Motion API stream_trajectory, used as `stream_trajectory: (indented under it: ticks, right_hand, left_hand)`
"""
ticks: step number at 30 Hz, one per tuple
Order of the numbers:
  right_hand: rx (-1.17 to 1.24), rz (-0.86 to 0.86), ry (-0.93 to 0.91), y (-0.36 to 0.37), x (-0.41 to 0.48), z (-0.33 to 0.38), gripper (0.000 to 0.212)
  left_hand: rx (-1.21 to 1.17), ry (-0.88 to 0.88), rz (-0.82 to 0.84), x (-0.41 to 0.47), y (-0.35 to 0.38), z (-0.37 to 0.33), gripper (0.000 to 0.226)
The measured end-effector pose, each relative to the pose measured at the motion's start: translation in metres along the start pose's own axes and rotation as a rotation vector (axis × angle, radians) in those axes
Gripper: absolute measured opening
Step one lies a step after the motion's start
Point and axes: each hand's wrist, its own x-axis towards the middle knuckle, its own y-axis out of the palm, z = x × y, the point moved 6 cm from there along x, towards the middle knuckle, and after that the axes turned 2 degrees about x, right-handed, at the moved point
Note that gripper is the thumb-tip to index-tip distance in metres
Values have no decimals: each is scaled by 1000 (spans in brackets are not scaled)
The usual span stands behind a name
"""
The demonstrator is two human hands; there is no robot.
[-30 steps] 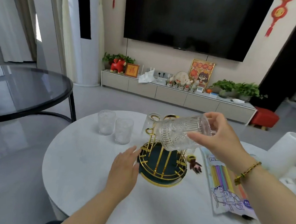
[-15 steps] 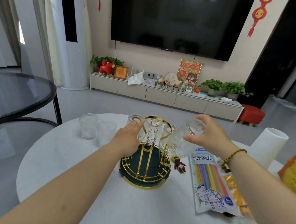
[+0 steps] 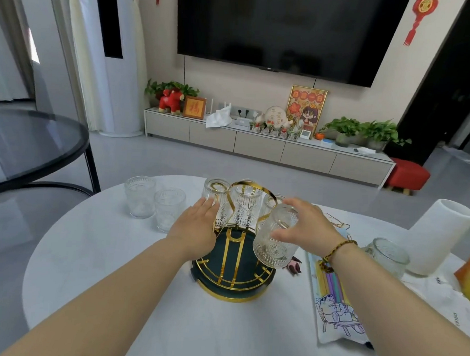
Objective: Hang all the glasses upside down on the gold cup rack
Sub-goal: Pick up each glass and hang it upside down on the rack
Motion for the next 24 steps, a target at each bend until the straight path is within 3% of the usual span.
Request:
stream_trajectory:
  ticks: [11, 19, 21, 24]
  right_hand:
    - [59, 43, 86, 27, 2, -13, 81]
    - [11, 33, 61, 23, -5, -10, 73]
    - [-18, -38, 42, 17, -9, -5, 66]
    - [34, -349, -119, 1, -21, 20, 38]
  left_hand:
    - [-24, -1, -31, 2, 4, 1, 67]
    - [-128, 27, -101, -3, 2, 5, 61]
    - [-202, 23, -160, -15, 2, 15, 57]
    - [-239, -27, -236, -40, 6, 45, 54]
